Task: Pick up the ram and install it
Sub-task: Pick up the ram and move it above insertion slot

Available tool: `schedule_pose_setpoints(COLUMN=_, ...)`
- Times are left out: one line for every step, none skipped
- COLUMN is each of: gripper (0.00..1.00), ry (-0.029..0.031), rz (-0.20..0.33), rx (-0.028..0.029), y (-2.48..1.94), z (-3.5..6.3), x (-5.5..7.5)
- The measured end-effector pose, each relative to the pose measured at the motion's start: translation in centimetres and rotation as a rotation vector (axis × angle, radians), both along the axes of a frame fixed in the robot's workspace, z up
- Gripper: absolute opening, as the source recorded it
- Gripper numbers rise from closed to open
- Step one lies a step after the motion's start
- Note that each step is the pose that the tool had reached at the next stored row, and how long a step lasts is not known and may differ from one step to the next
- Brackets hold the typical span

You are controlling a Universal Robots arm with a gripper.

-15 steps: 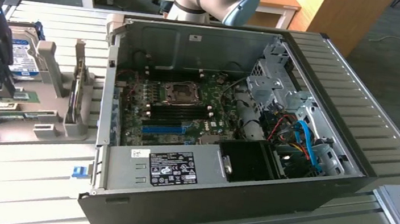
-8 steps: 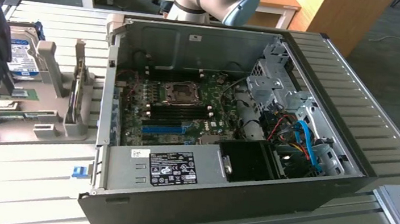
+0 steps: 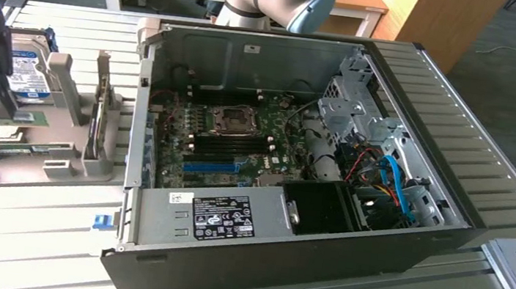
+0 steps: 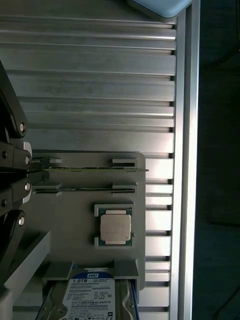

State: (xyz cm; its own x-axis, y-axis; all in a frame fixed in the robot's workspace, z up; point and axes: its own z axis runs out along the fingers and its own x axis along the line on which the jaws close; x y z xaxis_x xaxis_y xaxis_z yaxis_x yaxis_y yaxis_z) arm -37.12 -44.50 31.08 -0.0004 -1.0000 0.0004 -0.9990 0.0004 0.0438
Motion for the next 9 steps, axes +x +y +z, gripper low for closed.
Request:
schedule_pose_setpoints(gripper=0.12, ry=0.0000, rz=0.000, rx=-0.0001, y=0.00, z=0.09, x=0.00)
schedule_pose_setpoints(gripper=0.12, ry=0.0001, rz=0.000, rx=0.0000, y=0.00, z=0.17, x=0.00)
schedule_pose_setpoints(gripper=0.12, ry=0.0001, rz=0.000, rx=-0.0001, y=0.00, z=0.25, x=0.00)
schedule_pose_setpoints(gripper=0.12, ry=0.0000, rz=0.000, rx=0.0000, y=0.00, z=0.33, x=0.00)
schedule_pose_setpoints(gripper=0.12, ry=0.0000, rz=0.000, rx=0.0000, y=0.00, z=0.40, x=0.00)
schedule_pose_setpoints(gripper=0.12, ry=0.0000, rz=0.000, rx=0.0000, y=0.00, z=0.48, x=0.00)
schedule_pose_setpoints(gripper=0.12, ry=-0.0001, rz=0.000, rx=0.0001, y=0.00, z=0.56, x=0.00)
schedule_pose_setpoints(gripper=0.12, ry=0.0000, rz=0.000, rx=0.0000, y=0.00, z=0.62, x=0.00)
schedule_pose_setpoints(gripper=0.12, ry=0.0001, rz=0.000, rx=0.0000, y=0.00, z=0.70, x=0.00)
